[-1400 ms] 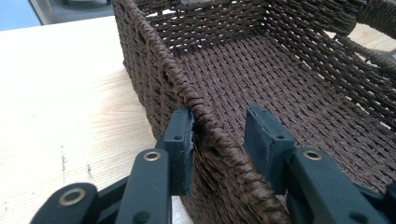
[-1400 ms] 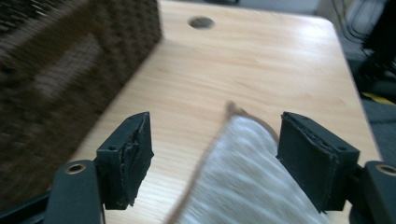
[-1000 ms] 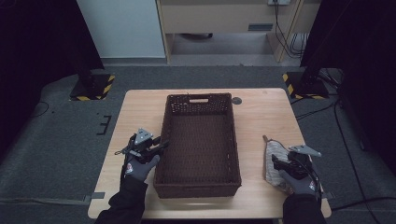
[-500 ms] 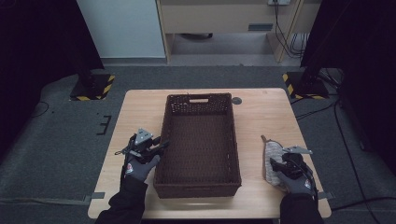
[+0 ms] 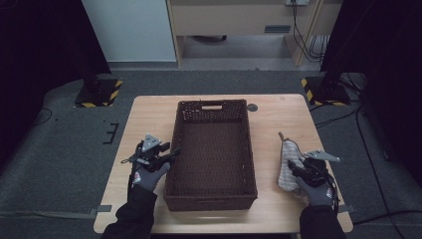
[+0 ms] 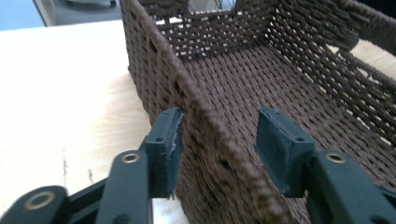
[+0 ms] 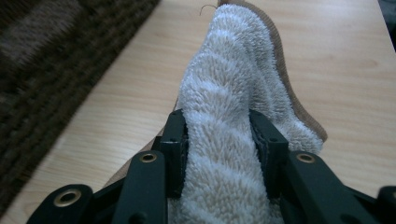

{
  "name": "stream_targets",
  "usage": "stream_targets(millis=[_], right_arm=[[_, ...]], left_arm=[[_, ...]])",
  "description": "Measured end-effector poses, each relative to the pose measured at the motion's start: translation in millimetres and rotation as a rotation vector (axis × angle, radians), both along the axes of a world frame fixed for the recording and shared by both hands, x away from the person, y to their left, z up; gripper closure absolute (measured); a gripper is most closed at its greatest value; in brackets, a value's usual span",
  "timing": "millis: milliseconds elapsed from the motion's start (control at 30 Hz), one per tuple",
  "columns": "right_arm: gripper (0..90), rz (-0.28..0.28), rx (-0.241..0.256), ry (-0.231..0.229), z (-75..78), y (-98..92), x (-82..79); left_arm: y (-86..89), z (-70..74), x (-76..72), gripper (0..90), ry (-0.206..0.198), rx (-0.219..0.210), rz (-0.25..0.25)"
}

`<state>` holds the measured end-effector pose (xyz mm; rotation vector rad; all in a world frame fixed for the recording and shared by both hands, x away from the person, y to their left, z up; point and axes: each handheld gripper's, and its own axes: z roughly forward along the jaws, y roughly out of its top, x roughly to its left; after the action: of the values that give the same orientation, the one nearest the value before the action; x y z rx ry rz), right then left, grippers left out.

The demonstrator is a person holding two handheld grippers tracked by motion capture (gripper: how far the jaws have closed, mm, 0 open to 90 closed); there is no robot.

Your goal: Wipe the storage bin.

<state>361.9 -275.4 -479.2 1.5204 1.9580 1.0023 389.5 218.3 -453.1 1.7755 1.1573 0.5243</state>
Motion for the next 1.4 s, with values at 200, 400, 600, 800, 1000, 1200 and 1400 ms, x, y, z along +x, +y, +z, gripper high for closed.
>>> stream_targets(millis=[200, 400, 600, 800, 1000, 1200, 1400], right_arm=[[62.7, 0.048, 0.007, -0.036, 4.1, 8.1, 0.9], [63.0, 0.082, 0.025, -0.068, 10.4, 15.9, 1.4], [62.9, 0.116, 0.037, -0.094, 14.7, 20.9, 3.6], [63.3, 0.127, 0.042, -0.13, 19.9, 25.6, 10.0], [63.4, 0.145, 0.061, -0.148, 24.1, 31.5, 17.5], [63.4, 0.164, 0.084, -0.175, 28.3, 38.3, 30.0], [63.3, 0.158, 0.116, -0.197, 29.6, 41.3, 44.7]], left_arm=[[-1.5, 4.0, 11.8, 46.8, -0.004, 0.003, 0.012], [-3.1, -5.3, 19.0, 49.8, 0.04, 0.056, 0.003], [-5.0, -4.3, 17.2, 62.3, 0.04, 0.055, -0.022], [-5.9, -3.0, 14.9, 66.1, 0.043, 0.065, -0.023], [-6.7, -3.0, 9.0, 66.0, 0.046, 0.057, -0.027], [-8.0, -2.6, 3.9, 65.9, 0.046, 0.062, -0.028], [-8.1, -2.9, 1.7, 65.7, 0.05, 0.05, -0.028]])
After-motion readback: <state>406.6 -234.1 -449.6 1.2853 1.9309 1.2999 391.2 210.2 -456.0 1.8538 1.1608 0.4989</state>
